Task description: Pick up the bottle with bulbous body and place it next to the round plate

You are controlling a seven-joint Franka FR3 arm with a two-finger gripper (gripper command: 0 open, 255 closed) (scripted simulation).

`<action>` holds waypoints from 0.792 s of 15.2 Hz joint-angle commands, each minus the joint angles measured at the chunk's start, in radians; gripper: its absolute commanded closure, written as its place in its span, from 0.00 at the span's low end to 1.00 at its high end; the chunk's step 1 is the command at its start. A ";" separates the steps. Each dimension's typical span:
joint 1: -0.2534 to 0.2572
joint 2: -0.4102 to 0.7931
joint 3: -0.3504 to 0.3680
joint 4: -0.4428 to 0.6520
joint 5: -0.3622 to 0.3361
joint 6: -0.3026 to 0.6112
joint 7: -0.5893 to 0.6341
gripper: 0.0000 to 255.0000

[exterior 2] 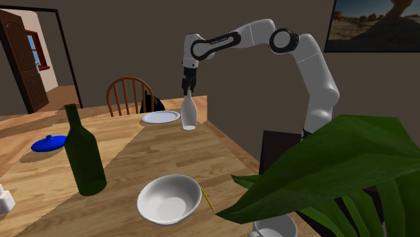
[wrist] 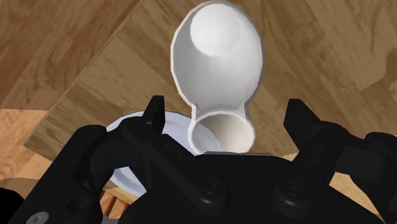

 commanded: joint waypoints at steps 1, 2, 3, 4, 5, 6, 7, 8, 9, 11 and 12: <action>0.000 0.000 0.000 0.001 0.000 0.000 0.000 0.00; 0.000 -0.009 0.001 0.019 0.002 -0.028 -0.001 0.00; 0.000 -0.017 0.002 0.040 0.003 -0.057 -0.002 0.00; 0.000 -0.024 0.002 0.063 0.005 -0.086 -0.003 0.00; 0.000 -0.029 0.003 0.082 0.005 -0.110 -0.004 0.00; 0.000 -0.028 0.003 0.082 0.005 -0.110 -0.004 0.00; 0.000 -0.029 0.003 0.082 0.005 -0.110 -0.004 0.00; 0.000 -0.029 0.003 0.082 0.005 -0.110 -0.004 0.00; 0.000 -0.029 0.003 0.082 0.005 -0.110 -0.004 0.00; 0.000 -0.028 0.003 0.082 0.005 -0.110 -0.004 0.00; 0.000 -0.028 0.003 0.082 0.005 -0.110 -0.004 0.00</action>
